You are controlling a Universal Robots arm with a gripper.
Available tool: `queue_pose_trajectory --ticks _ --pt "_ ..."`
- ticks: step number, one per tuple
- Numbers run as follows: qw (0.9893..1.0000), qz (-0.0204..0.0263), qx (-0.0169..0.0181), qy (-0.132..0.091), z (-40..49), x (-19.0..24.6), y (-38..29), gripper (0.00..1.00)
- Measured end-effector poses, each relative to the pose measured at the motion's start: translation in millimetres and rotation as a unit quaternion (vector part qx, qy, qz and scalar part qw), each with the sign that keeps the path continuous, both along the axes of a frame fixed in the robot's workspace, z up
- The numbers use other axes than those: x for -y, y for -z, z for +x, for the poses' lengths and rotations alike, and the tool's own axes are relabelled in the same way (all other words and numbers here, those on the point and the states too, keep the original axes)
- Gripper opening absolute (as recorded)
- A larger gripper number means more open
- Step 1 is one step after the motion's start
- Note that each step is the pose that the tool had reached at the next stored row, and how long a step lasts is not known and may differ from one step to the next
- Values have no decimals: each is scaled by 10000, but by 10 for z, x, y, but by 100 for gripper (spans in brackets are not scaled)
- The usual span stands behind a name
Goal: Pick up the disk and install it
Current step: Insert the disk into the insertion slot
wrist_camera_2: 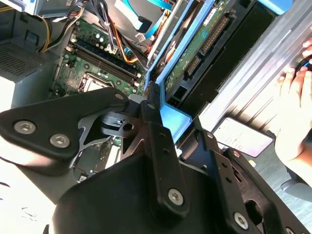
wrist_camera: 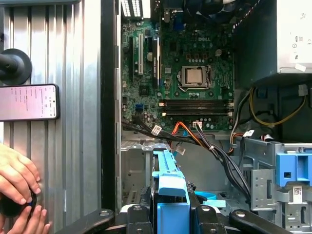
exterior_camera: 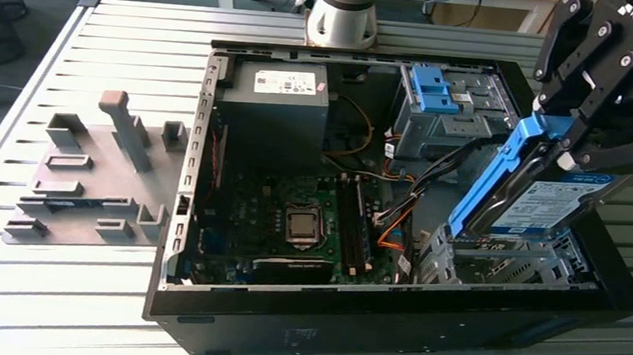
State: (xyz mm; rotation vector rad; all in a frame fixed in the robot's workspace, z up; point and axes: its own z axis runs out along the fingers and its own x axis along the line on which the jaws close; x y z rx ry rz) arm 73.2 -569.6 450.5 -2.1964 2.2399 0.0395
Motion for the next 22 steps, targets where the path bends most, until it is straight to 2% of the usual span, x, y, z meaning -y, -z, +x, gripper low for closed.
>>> queue_pose_trajectory --ticks 11,22 --pt "10000 1 0 3 0 1 90 37" --pt "10000 4 0 36 1 18 142 37"
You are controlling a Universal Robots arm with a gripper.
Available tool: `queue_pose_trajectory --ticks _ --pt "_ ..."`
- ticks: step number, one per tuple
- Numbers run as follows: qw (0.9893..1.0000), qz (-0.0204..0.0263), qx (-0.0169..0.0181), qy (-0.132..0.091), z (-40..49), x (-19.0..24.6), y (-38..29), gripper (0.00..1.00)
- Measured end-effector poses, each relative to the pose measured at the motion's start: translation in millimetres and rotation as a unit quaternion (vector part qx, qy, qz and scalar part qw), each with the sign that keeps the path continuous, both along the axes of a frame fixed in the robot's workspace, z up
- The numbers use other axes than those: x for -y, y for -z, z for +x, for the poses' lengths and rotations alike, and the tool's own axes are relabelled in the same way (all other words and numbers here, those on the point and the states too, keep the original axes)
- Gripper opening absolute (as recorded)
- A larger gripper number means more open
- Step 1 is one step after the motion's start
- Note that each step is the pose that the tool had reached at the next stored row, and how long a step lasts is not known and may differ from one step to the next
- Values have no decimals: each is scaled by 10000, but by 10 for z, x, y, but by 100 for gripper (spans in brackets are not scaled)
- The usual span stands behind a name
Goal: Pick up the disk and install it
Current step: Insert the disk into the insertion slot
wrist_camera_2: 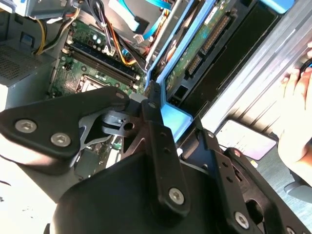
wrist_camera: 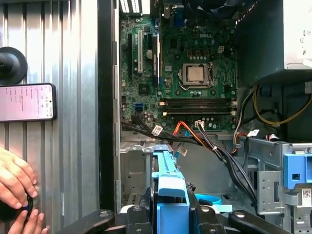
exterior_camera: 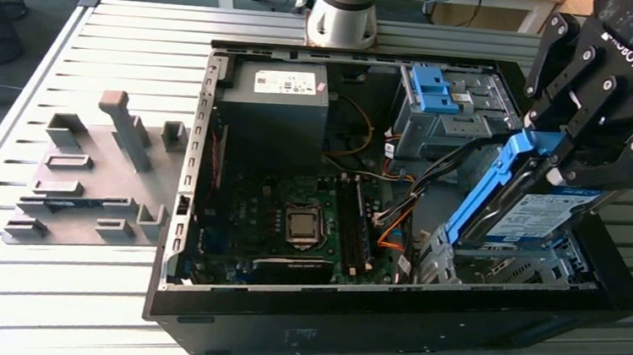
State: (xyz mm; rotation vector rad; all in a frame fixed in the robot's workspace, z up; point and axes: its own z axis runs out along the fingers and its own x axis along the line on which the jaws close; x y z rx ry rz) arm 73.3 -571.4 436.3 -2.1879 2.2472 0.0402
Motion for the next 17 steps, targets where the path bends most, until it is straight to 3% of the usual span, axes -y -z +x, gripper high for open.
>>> queue_pose_trajectory --ticks 8,17 --pt "10000 -4 0 8 9 0 48 37" --pt "10000 -3 0 10 14 0 157 37"
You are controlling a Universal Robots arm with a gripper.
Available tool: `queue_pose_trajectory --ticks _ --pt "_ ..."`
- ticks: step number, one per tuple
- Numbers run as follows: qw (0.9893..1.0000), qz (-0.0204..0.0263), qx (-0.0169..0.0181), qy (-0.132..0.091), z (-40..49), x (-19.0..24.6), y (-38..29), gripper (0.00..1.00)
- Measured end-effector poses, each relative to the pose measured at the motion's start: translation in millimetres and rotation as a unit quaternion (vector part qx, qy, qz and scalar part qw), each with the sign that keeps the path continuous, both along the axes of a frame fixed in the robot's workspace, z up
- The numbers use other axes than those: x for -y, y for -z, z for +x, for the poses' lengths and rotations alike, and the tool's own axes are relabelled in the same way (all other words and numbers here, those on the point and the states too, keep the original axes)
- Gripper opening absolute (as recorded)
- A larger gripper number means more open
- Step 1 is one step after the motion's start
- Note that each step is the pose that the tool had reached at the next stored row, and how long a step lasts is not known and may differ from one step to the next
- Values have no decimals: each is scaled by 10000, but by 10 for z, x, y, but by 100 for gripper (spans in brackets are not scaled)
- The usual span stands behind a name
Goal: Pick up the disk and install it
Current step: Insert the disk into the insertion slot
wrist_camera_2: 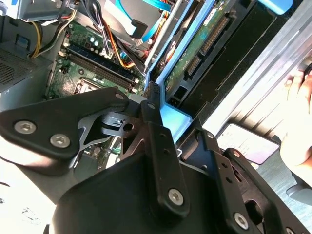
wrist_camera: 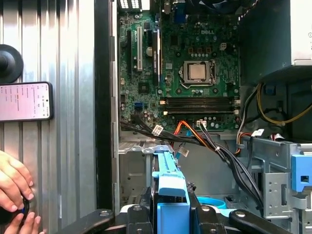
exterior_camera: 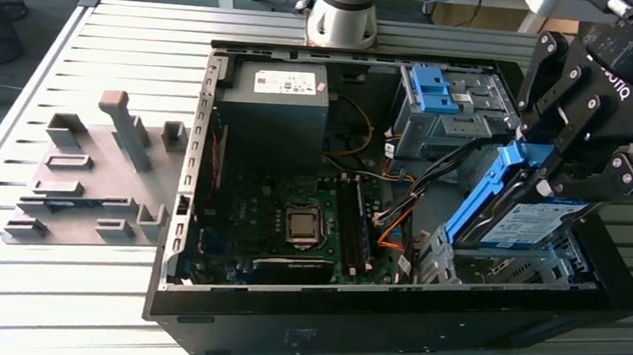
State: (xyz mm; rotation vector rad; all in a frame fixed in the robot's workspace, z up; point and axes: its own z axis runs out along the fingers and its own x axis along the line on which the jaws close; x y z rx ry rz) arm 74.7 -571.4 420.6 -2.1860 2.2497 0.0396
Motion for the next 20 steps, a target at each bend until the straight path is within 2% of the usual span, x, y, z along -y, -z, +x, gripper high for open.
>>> queue_pose_trajectory --ticks 14,16,17,20 --pt "10000 1 0 0 0 0 24 38" --pt "10000 0 0 0 0 1 45 38" --pt "10000 -2 0 0 0 1 60 44" --pt "10000 -1 0 0 0 1 116 44"
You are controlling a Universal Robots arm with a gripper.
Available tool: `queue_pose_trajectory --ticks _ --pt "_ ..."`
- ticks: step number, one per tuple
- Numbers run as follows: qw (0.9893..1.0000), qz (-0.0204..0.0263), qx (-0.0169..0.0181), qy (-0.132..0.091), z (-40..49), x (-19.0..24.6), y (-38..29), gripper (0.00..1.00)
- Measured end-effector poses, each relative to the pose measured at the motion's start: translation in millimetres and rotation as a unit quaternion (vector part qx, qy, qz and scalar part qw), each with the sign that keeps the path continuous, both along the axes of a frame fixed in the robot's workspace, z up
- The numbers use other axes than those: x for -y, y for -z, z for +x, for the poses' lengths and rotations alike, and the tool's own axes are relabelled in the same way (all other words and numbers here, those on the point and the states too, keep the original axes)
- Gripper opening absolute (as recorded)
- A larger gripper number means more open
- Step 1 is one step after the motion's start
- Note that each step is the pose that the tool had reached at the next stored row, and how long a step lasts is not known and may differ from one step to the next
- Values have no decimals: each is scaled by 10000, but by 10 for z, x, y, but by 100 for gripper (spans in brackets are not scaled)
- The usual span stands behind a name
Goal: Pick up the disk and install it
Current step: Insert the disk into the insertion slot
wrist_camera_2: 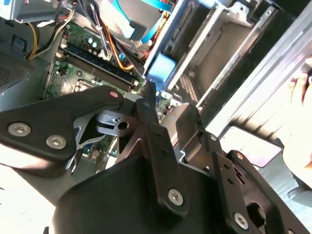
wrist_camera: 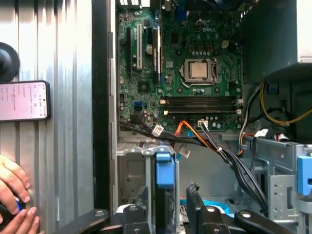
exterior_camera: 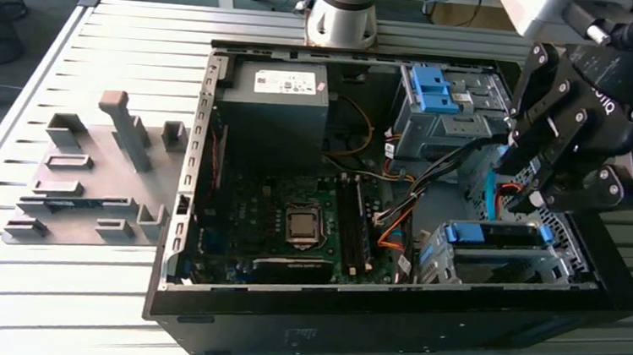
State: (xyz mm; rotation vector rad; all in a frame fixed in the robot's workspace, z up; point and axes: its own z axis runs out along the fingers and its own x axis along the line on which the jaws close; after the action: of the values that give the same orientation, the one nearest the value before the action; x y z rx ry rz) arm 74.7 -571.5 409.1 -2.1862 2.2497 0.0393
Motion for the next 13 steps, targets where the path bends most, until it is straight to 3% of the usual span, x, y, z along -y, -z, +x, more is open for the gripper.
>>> queue_pose_trajectory --ticks 9,13 --pt "10000 1 0 0 0 9 164 43" --pt "10000 0 0 0 0 13 236 19"
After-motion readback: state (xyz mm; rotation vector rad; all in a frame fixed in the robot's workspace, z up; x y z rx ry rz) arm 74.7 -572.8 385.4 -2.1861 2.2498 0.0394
